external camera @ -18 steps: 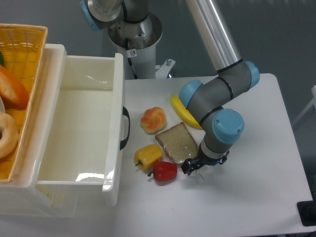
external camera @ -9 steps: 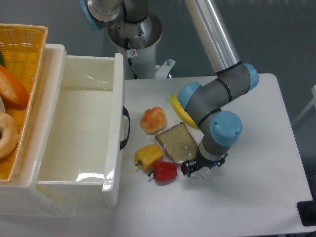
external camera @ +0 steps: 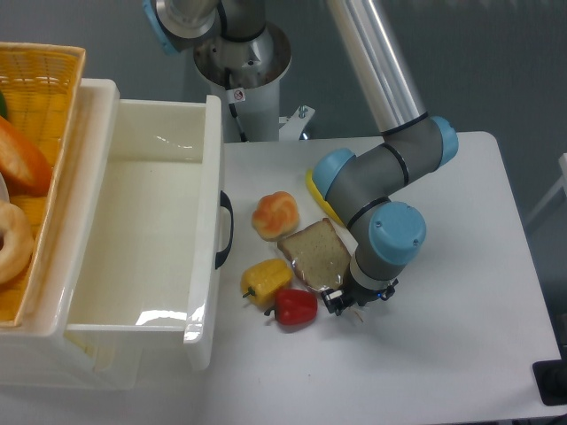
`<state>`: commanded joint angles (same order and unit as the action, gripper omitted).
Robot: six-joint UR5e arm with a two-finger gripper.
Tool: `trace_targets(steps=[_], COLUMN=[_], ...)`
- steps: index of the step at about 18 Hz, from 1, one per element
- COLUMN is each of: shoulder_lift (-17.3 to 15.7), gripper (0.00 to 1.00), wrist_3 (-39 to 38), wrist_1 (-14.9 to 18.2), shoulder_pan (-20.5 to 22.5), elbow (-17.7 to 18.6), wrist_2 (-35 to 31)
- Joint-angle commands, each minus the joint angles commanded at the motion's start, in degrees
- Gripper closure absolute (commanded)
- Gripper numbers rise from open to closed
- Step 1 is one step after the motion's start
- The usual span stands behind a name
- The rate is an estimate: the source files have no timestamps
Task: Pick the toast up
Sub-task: 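Lift the gripped toast slice up off the table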
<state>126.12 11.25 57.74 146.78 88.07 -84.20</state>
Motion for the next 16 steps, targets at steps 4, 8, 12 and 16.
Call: trace_targets(steps=[4, 8, 12, 16], shoulder_lift=[-0.1, -0.7, -2.8, -5.2], gripper=[1.0, 1.0, 1.0, 1.0], wrist_3=[-0.1, 0.2, 0.4, 0.7], wrist_1=[0.2, 0.2, 0.6, 2.2], shoulder_pan=[0.0, 0.0, 0.0, 0.6], elbow=[0.1, 0.1, -0.1, -1.0], wrist_2=[-0.1, -0.3, -1.7, -1.8])
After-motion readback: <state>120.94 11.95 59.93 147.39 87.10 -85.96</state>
